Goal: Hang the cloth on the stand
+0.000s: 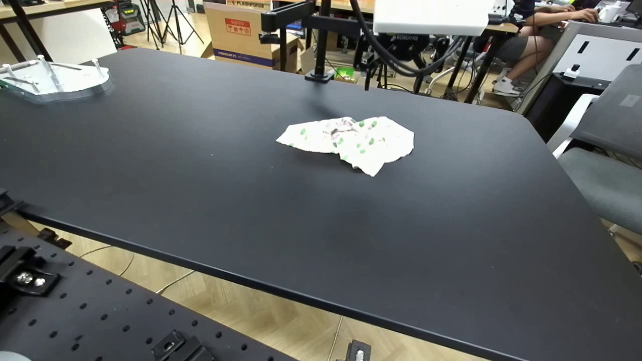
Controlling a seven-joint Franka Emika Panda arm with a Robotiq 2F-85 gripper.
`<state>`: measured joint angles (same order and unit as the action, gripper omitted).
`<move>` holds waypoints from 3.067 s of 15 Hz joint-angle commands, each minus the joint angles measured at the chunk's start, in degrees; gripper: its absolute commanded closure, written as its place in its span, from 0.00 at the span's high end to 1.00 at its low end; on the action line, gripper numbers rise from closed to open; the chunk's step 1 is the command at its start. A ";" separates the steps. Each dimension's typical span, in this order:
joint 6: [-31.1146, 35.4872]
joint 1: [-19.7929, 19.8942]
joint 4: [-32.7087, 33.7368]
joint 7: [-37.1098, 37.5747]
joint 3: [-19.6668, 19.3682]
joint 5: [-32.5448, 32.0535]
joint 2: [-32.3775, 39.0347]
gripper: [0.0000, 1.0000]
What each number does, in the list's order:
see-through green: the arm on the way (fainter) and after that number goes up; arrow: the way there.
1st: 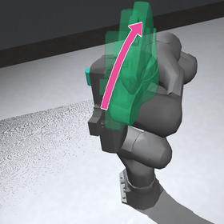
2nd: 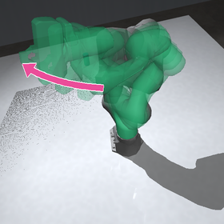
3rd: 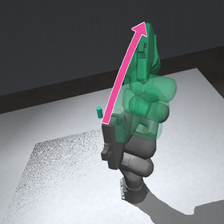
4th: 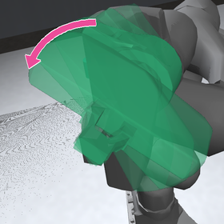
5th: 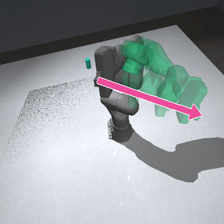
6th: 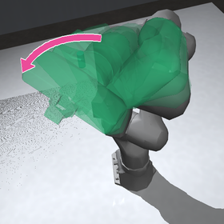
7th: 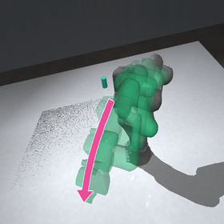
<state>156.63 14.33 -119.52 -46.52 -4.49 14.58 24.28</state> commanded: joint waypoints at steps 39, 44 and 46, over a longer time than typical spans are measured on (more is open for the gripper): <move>-36.67 5.14 16.01 2.36 6.42 -4.19 -0.13 0.01; -45.40 1.76 17.20 6.58 5.54 -0.63 -8.15 0.01; -45.73 -0.22 17.69 7.50 5.73 0.35 -9.91 0.01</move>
<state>112.17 17.15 -101.57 -42.02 1.98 13.48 17.56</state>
